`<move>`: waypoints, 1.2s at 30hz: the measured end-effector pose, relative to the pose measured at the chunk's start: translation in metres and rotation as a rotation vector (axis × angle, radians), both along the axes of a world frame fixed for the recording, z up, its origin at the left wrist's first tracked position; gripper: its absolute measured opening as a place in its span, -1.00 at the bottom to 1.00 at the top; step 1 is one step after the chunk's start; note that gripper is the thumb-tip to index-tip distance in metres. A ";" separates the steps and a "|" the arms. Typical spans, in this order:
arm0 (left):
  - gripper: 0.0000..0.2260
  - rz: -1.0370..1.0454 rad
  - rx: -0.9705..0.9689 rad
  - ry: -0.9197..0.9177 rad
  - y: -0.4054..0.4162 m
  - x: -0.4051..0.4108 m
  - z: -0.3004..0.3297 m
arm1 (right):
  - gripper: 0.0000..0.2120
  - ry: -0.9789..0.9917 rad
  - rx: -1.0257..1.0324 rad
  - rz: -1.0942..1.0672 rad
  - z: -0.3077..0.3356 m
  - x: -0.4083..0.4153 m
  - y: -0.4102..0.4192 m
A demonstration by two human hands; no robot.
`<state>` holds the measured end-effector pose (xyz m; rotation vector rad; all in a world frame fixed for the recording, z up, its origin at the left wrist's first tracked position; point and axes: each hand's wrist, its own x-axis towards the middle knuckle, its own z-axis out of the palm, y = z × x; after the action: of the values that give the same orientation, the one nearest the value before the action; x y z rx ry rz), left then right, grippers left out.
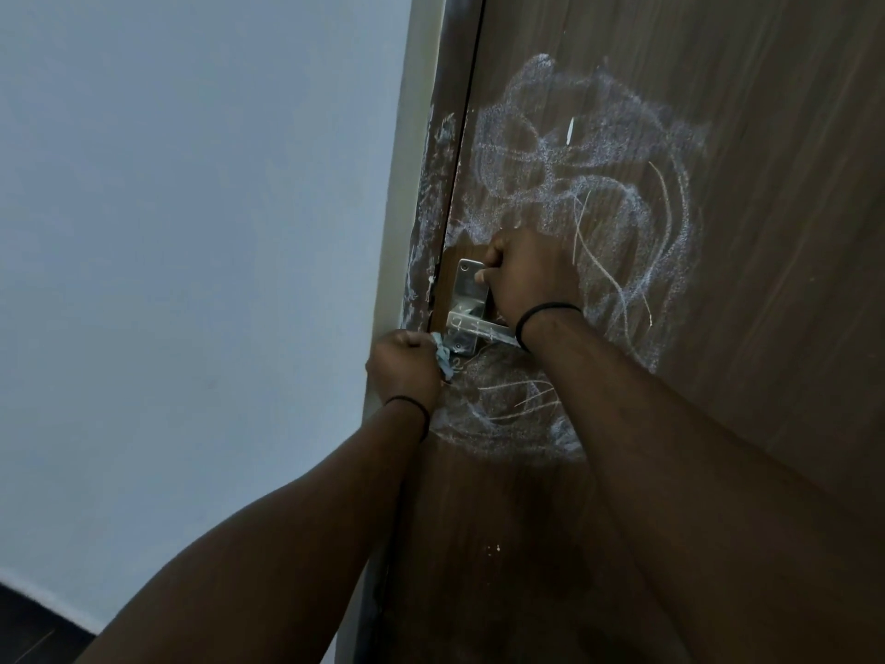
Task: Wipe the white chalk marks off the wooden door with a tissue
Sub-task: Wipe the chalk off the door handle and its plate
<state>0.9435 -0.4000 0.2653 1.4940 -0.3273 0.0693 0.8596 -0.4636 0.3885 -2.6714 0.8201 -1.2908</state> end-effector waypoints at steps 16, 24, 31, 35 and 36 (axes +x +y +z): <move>-0.94 -0.240 0.007 0.292 0.017 0.013 -0.014 | -0.88 -0.196 -0.284 0.205 -0.030 -0.039 0.032; -0.88 -0.614 -0.194 0.427 0.051 -0.017 0.004 | -0.66 0.169 0.055 0.218 -0.124 -0.043 0.058; -0.92 -0.745 0.112 0.223 0.081 -0.020 0.030 | -0.86 -0.098 0.223 0.169 -0.112 -0.046 0.051; -0.90 -0.796 0.092 0.153 0.079 -0.024 0.052 | -0.81 -0.245 0.328 0.202 -0.091 -0.049 0.045; -0.92 -0.798 0.096 0.125 0.078 -0.025 0.057 | -0.73 -0.262 0.340 0.222 -0.086 -0.050 0.044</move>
<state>0.9183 -0.3223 0.3221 1.3599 -0.8087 -0.6789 0.8099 -0.4200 0.3025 -2.2017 0.6233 -1.2776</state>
